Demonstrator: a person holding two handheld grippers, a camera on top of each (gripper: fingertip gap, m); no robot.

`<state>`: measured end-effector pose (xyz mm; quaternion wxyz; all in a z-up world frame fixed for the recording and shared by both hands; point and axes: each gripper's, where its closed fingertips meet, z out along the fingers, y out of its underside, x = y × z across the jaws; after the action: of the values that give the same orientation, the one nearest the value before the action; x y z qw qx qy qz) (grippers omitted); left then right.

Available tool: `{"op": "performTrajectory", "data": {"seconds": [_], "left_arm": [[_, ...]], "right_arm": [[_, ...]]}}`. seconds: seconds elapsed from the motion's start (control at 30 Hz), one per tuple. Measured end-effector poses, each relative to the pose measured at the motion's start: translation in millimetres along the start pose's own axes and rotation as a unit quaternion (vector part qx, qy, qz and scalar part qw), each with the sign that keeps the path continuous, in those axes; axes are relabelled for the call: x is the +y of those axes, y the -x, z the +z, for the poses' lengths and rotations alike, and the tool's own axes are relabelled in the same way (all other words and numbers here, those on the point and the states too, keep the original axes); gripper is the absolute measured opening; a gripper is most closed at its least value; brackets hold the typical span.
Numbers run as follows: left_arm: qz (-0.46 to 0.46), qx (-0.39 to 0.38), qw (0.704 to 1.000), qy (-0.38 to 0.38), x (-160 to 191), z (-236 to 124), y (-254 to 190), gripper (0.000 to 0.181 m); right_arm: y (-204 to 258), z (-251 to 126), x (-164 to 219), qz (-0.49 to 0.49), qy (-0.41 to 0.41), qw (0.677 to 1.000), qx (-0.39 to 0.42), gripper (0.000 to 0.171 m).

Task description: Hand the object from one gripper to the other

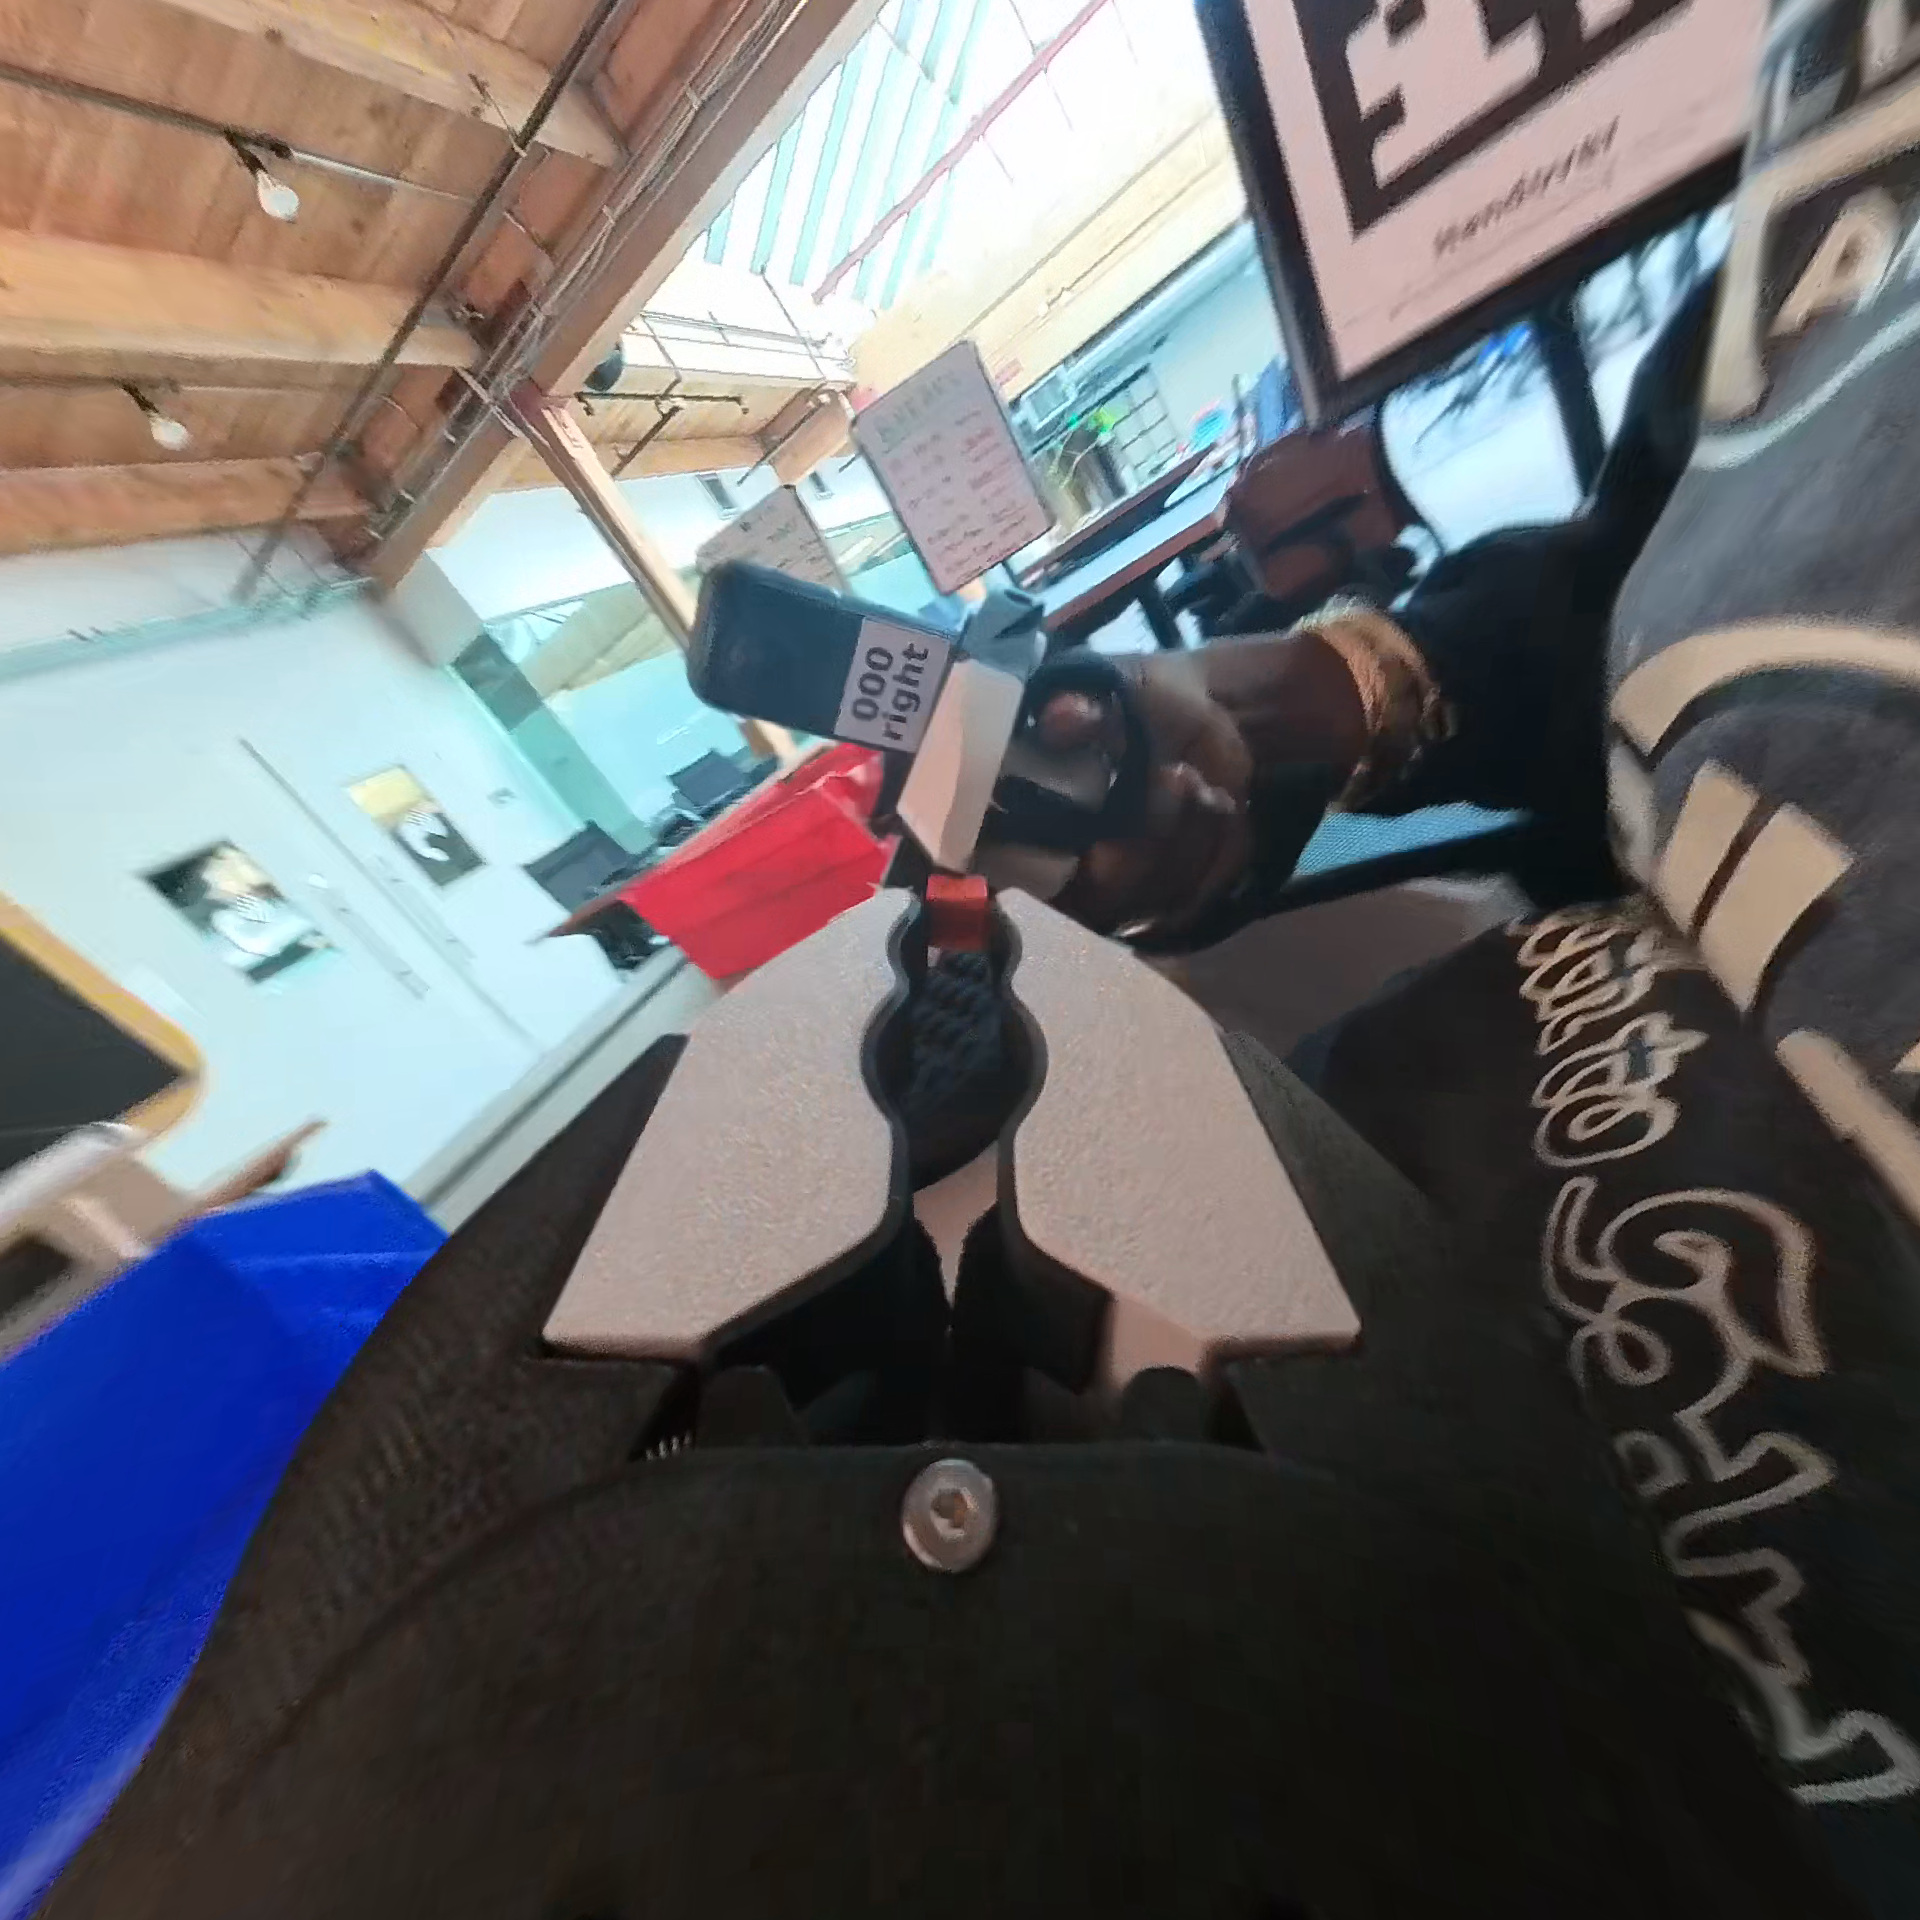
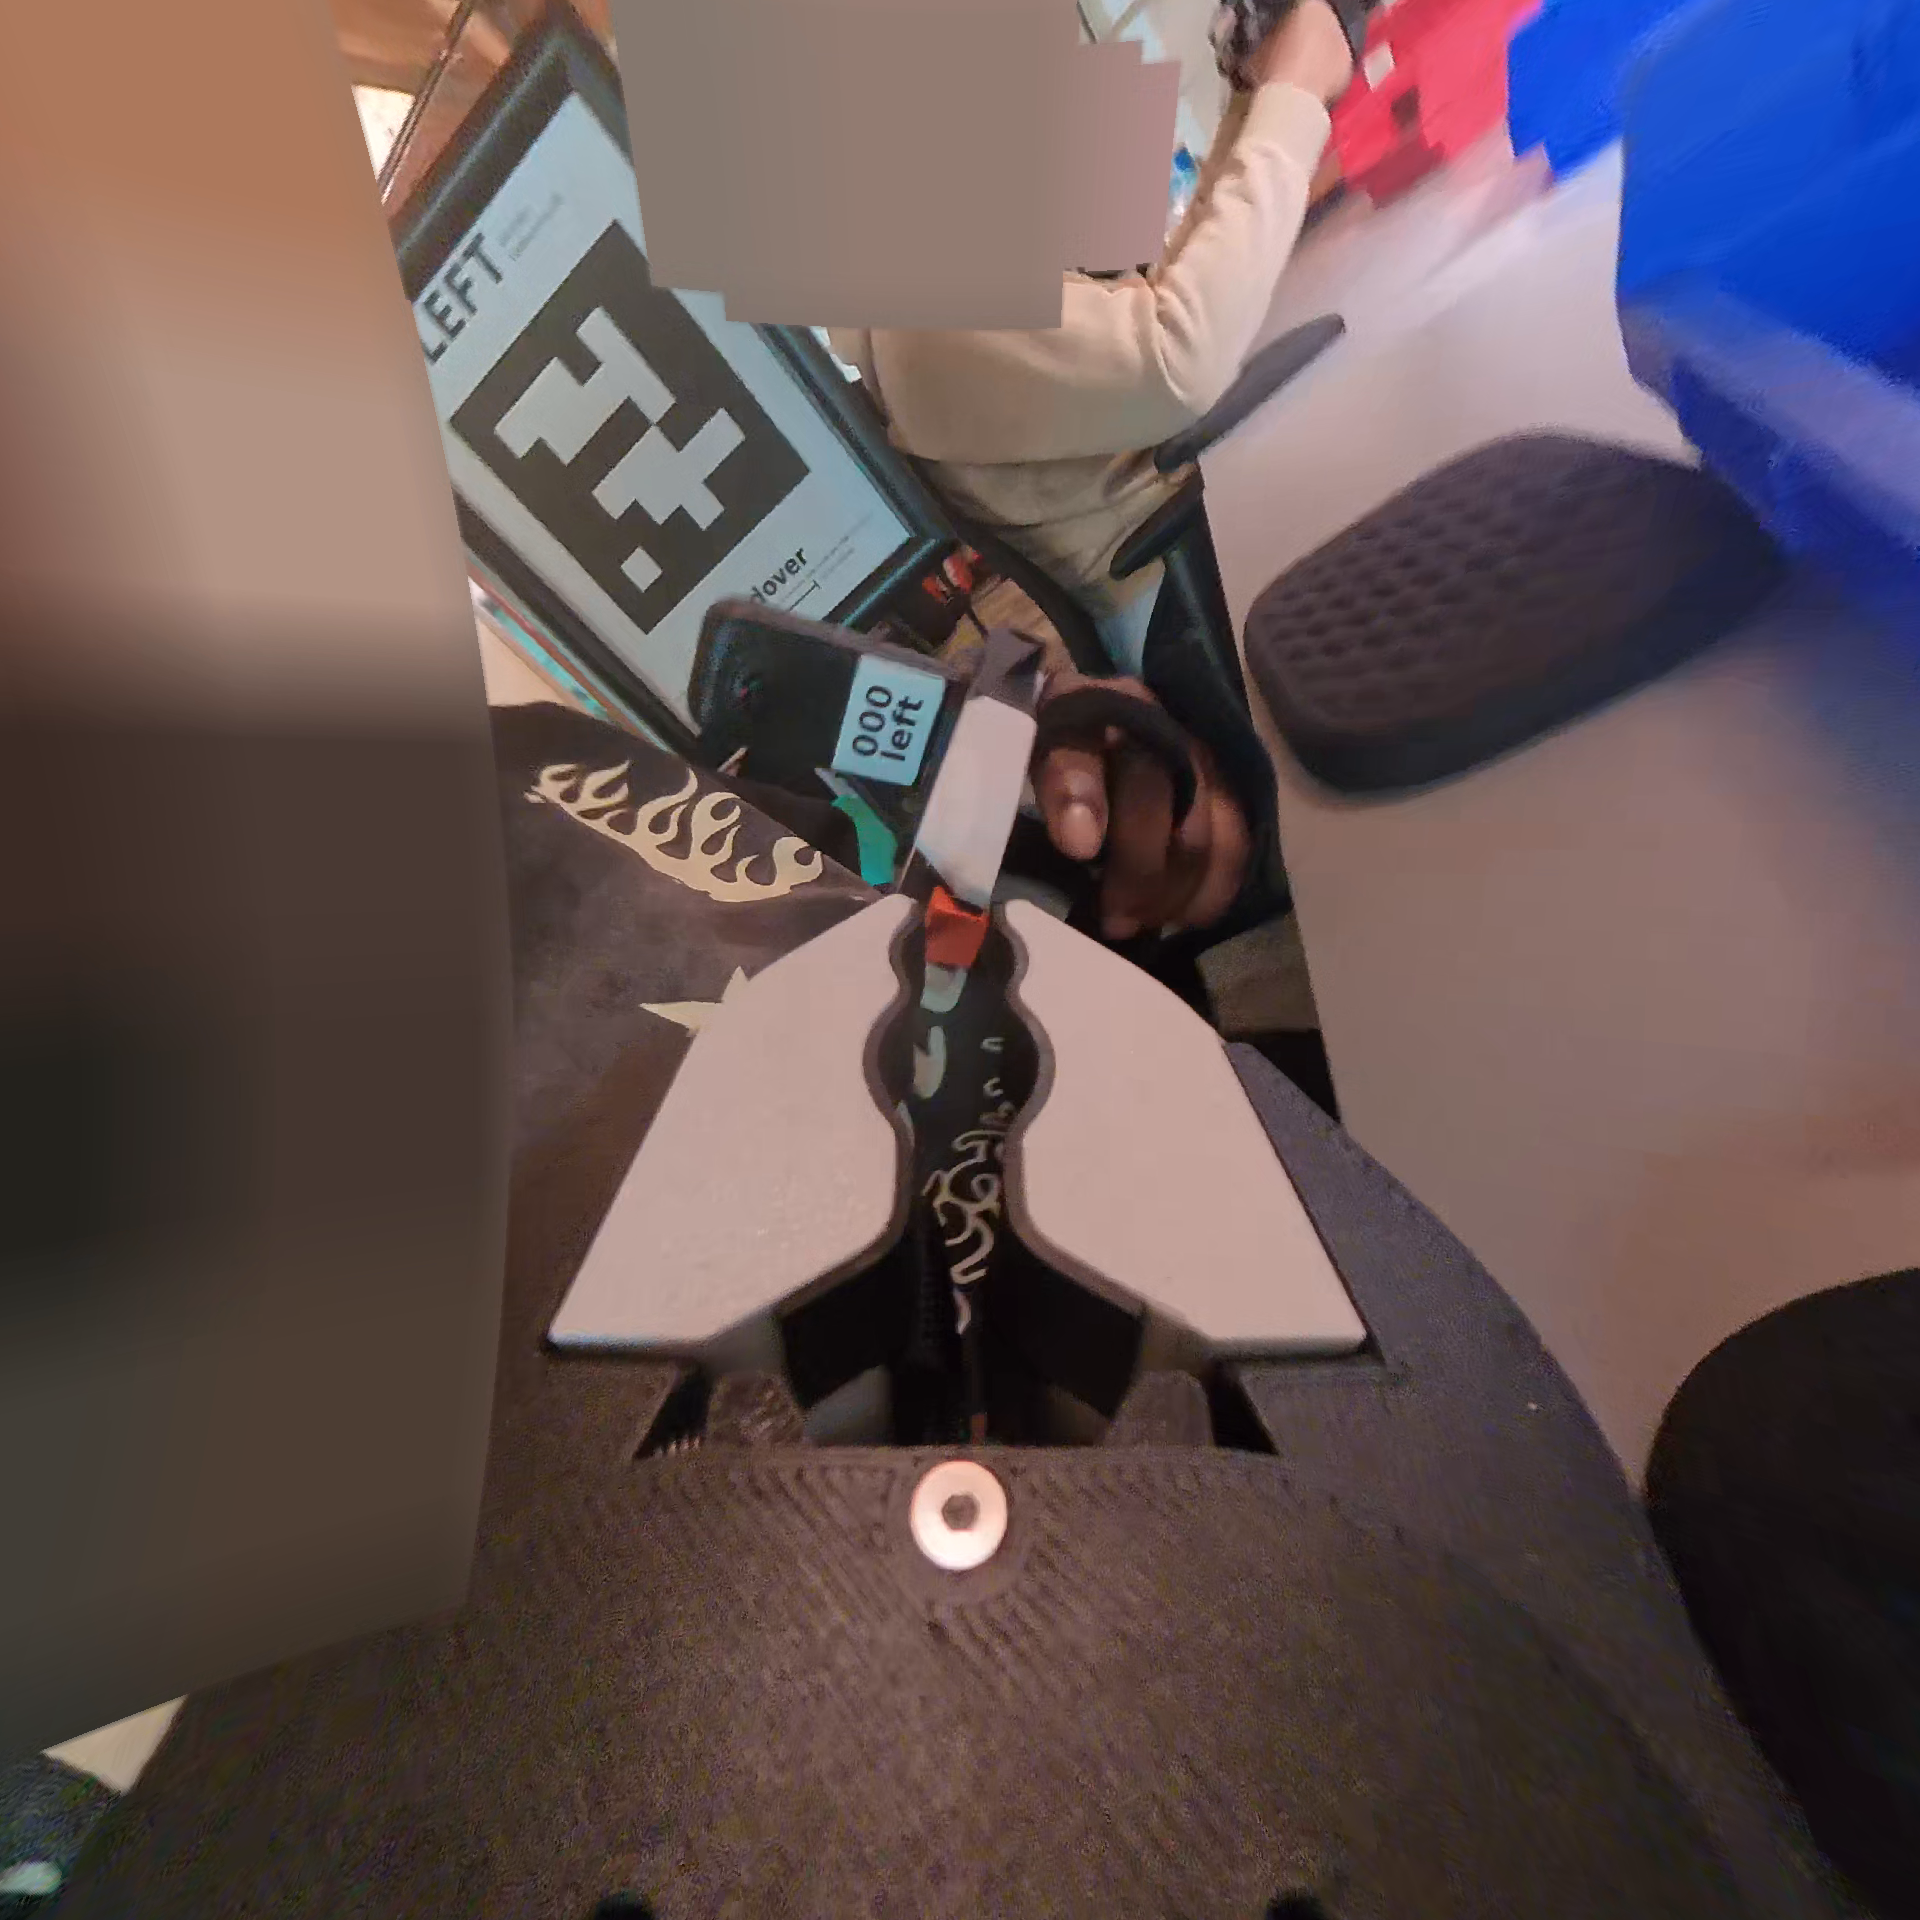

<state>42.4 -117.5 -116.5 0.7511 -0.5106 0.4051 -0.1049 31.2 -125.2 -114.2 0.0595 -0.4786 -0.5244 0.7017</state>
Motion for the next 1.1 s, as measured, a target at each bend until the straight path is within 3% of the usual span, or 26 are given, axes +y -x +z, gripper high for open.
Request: {"op": "performTrajectory", "data": {"seconds": [0.07,0.13,0.23,0.3,0.4,0.63,0.73,0.8,0.9,1.0,1.1], "left_arm": [[-0.113,0.018,0.993,-0.019,-4,-1,5,0.010],[-0.250,0.062,0.965,-0.039,-8,-3,5,0.010],[-0.408,0.139,0.901,-0.039,-7,-3,-2,0.010],[-0.471,0.173,0.865,-0.027,-3,-2,-10,0.010],[-0.508,0.200,0.837,-0.035,-5,-1,-14,0.010],[-0.514,0.212,0.831,-0.037,-8,-2,-17,0.009],[-0.509,0.202,0.836,-0.036,-5,-2,-15,0.010],[-0.481,0.181,0.856,-0.050,-6,-1,-10,0.014],[-0.352,0.103,0.929,-0.052,-2,-1,2,0.028],[-0.137,0.026,0.990,-0.022,3,-3,7,0.030],[-0.014,-0.008,1.000,-0.007,2,0,4,0.030]], "right_arm": [[2,-3,-10,-0.109,-0.029,0.993,0.020,0.018],[10,-9,-18,-0.273,-0.057,0.958,0.060,0.023],[19,-11,-8,-0.503,-0.023,0.856,0.120,0.019],[18,-8,1,-0.604,0.020,0.782,0.156,0.020],[11,-3,13,-0.655,0.074,0.732,0.174,0.024],[10,1,14,-0.683,0.079,0.702,0.187,0.011],[6,1,13,-0.674,0.085,0.708,0.193,0.011],[6,0,8,-0.647,0.068,0.734,0.195,0.010],[0,-4,-4,-0.496,0.032,0.849,0.179,0.010],[-5,-7,-6,-0.212,0.015,0.972,0.103,0.010],[1,-7,-1,-0.022,0.006,1.000,-0.004,0.010]]}}
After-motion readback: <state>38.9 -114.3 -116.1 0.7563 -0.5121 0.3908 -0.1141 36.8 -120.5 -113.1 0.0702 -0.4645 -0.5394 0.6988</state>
